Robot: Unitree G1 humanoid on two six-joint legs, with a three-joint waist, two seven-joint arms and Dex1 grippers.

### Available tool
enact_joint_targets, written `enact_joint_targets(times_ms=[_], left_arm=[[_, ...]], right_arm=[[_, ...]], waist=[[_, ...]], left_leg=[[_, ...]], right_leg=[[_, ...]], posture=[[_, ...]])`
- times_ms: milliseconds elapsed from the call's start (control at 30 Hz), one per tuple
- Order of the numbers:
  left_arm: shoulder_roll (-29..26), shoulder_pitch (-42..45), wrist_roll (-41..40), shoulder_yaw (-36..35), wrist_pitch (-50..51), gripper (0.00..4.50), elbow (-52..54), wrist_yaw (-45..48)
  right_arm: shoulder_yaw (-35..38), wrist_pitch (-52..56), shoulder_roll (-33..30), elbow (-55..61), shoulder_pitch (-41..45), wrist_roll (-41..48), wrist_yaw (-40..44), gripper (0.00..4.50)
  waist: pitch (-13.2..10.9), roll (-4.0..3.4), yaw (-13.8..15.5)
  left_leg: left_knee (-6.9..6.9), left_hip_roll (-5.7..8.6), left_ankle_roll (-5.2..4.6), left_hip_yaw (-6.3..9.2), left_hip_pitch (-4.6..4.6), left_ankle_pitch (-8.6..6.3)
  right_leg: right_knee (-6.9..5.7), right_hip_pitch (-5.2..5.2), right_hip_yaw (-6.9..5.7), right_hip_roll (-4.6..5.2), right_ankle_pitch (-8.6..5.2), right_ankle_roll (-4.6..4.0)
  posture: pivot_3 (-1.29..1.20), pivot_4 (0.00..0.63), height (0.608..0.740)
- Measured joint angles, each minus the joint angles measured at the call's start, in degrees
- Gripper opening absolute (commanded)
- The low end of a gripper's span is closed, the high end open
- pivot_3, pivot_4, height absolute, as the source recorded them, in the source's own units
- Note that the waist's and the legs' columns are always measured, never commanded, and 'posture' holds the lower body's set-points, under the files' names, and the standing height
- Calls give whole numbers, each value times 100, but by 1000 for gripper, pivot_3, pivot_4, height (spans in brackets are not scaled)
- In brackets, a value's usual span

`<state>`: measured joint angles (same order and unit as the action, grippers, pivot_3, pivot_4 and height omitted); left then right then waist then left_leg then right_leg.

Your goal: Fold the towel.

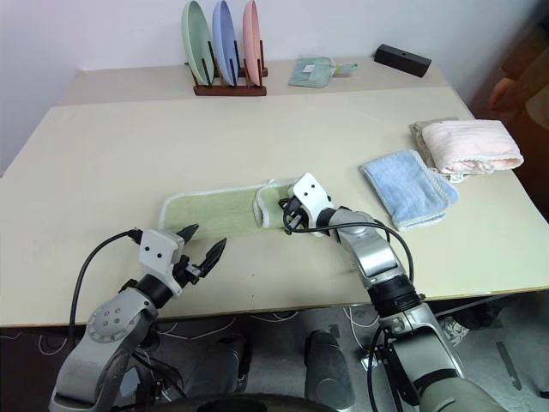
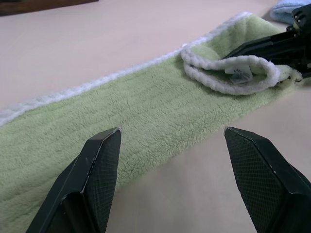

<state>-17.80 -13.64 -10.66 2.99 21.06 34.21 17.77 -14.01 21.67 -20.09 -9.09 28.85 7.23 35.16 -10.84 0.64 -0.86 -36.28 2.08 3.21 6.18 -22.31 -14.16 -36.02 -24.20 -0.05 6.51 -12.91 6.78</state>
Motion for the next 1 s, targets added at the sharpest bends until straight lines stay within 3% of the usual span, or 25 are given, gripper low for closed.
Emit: enact_joint_targets(times_ms=[100, 167, 300, 533, 633, 733, 1000], left_arm=[[642, -910, -686, -513, 324, 4500, 518, -322], [924, -1396, -1229, -886, 744, 4500, 642, -582], [1089, -1439, -1794, -1128, 1019, 4500, 872, -821], [1054, -1395, -2016, -1293, 1192, 4500, 898, -1028], [1192, -1310, -2300, -1357, 1325, 4500, 886, -1185], [1594, -1134, -3031, -1663, 1547, 4500, 808, -1593], [1933, -542, -4973, -2260, 1761, 4500, 524, -2829]], right_arm=[[50, 44, -345, 493, 19, 242, 575, 1239], [156, -16, -686, 942, 225, 318, 980, 2245], [79, -270, -731, 1395, 372, 286, 1263, 2245], [-41, -453, -641, 1394, 318, 103, 1254, 2245], [-41, -455, -630, 1394, 316, 95, 1295, 3061], [-41, -431, -595, 1409, 286, 136, 1366, 4455], [-126, -714, -599, 1490, 194, -48, 1371, 4455]], waist=[[-6, -5, -47], [-8, -1, -35], [0, 15, -76], [0, 17, -139], [0, 17, -141], [0, 17, -138], [2, 15, -22]], left_leg=[[4, 1, -4, -12, -9, -3], [4, 1, -9, -7, -10, -6], [3, -1, -11, -17, -10, -9], [4, 8, -30, -27, -12, -20], [2, 8, -30, -27, -11, -20], [-8, 8, -30, -26, -11, -20], [-11, 8, -29, -17, -3, -19]], right_leg=[[16, -10, 9, 9, 0, 3], [15, -10, 3, 9, -4, 7], [57, 8, 4, 6, -7, -5], [79, 14, 10, 18, 1, 7], [77, 15, 10, 18, 1, 4], [77, 20, 10, 18, 6, 6], [66, 26, 8, 15, 6, 1]], posture=[[0, 150, 740], [0, 150, 740], [0, 150, 740], [0, 150, 740], [0, 150, 740], [0, 150, 740], [0, 150, 740]])
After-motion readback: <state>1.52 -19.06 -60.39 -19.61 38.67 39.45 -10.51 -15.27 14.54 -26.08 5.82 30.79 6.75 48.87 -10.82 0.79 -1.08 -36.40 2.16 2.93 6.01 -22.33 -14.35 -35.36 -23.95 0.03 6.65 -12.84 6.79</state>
